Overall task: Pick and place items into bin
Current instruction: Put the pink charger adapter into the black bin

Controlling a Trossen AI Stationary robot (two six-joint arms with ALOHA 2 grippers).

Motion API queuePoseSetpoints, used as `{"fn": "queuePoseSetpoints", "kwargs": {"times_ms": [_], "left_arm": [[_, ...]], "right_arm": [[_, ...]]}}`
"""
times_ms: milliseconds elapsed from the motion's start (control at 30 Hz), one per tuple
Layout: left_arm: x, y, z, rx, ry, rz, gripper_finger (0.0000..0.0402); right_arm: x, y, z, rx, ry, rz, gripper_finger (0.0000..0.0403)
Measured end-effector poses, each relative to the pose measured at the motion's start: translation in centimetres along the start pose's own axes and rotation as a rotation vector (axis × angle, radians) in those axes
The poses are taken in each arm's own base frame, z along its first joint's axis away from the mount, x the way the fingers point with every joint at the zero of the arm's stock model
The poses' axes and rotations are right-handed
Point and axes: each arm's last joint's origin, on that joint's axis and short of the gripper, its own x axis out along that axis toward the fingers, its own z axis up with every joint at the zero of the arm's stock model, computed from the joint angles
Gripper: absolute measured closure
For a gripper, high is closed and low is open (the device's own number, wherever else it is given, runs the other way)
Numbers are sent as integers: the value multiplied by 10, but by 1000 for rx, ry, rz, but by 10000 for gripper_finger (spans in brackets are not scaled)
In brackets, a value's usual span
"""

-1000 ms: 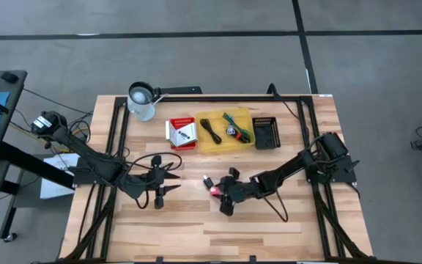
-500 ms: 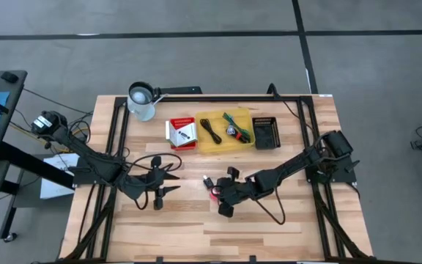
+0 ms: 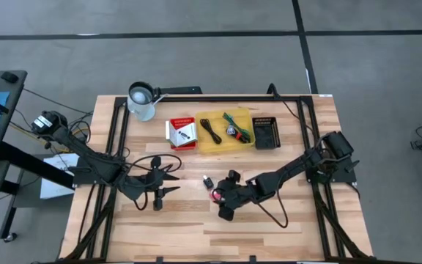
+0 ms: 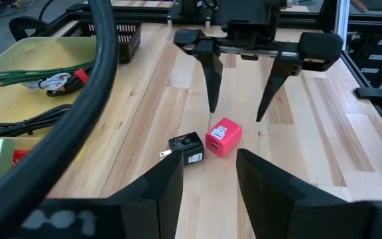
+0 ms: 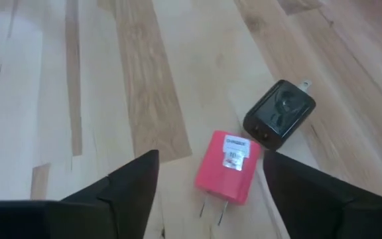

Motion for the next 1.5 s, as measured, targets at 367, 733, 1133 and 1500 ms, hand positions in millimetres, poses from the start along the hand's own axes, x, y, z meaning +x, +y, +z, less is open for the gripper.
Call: {"fn": "queuePoseSetpoints", "kwargs": {"times_ms": [367, 733, 1133, 1500], "left_arm": [[0, 0, 0, 0, 1, -4, 269], [0, 0, 0, -1, 1, -5, 269], [0, 0, 1, -8, -4, -8, 269], [0, 0, 1, -14, -4, -8, 269]], "right_arm": [[6, -3, -3, 42, -33, -86, 122], [4, 3, -5, 57, -41, -80, 122], [22, 5, -21, 40, -32, -120, 122], [21, 6, -17, 38, -48, -96, 122]]}}
